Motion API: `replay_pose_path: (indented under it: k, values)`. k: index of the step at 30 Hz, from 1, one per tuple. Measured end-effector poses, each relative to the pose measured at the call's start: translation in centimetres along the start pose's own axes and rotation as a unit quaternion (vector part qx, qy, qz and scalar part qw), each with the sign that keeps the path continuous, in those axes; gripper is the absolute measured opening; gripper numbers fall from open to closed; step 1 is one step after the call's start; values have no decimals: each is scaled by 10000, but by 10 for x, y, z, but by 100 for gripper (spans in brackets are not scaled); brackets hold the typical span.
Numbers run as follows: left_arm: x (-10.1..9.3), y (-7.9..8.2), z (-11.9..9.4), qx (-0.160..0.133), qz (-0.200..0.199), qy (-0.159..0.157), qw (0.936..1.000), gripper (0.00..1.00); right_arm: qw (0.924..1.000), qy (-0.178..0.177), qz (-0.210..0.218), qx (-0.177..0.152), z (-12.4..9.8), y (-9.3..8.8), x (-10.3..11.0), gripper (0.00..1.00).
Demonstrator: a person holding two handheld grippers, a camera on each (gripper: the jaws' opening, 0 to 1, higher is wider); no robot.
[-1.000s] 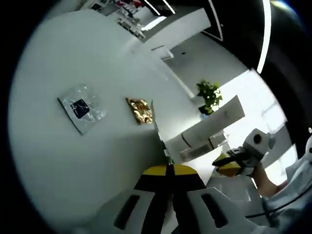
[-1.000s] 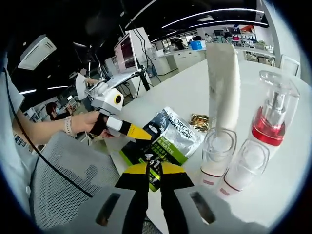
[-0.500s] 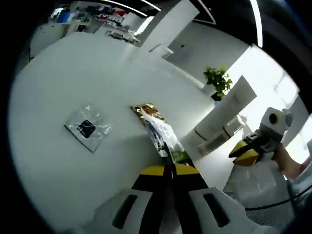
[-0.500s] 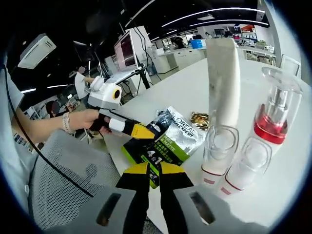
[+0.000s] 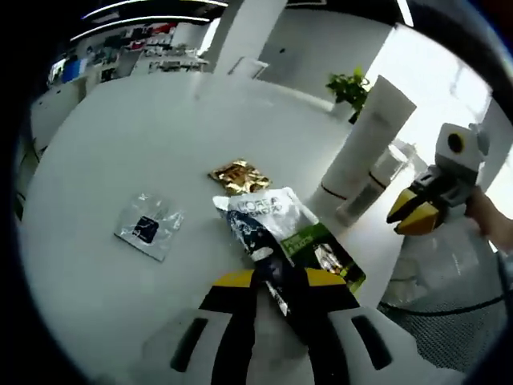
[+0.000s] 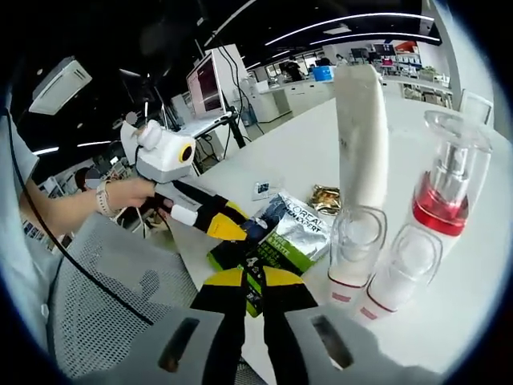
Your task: Arrange the skincare products in the storage area until every visible bottle or jar stands upright without overlapping.
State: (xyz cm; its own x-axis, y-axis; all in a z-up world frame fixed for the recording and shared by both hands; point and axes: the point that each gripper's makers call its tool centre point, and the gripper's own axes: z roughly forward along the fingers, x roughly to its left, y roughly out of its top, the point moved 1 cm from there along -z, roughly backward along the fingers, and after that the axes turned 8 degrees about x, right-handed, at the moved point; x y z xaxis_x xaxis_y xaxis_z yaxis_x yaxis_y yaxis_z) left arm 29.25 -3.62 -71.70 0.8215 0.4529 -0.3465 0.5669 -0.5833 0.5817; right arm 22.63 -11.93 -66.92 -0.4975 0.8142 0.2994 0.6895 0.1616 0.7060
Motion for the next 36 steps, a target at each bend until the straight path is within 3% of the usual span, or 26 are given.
replay_pose_path:
  k: [8,12,15,18,19,24,31,33,36]
  values:
    - [1,1,-7,132,492,245,9984,23,9999,10,-133,-76,-15,9,6,8]
    - [-1,-1,-7,252,719,279,9967,26,9991,-11,-413,-124,-29,22,13,9]
    - [-4,5,-10,168,854,289,9958,28,9982,-62,-591,-97,-42,26,14,9]
    - [-8,20,-16,-33,1034,228,9944,29,9977,-113,-652,-118,-55,30,13,9]
    - [-14,26,-17,-53,1318,103,9912,30,9974,-156,-687,-128,-59,31,12,10]
    - [-21,43,-17,-8,1673,24,9859,35,9943,-519,-924,-125,-83,41,0,10]
    - [-49,95,-24,-504,2252,-147,9729,32,9885,-853,-1245,-91,-104,59,-13,11]
    - [-51,103,-23,-555,2254,-158,9725,32,9856,-986,-1374,-79,-108,66,-18,12]
    - [-63,120,-21,-768,2438,-357,9661,31,9839,-1058,-1440,-103,-111,75,-24,12]
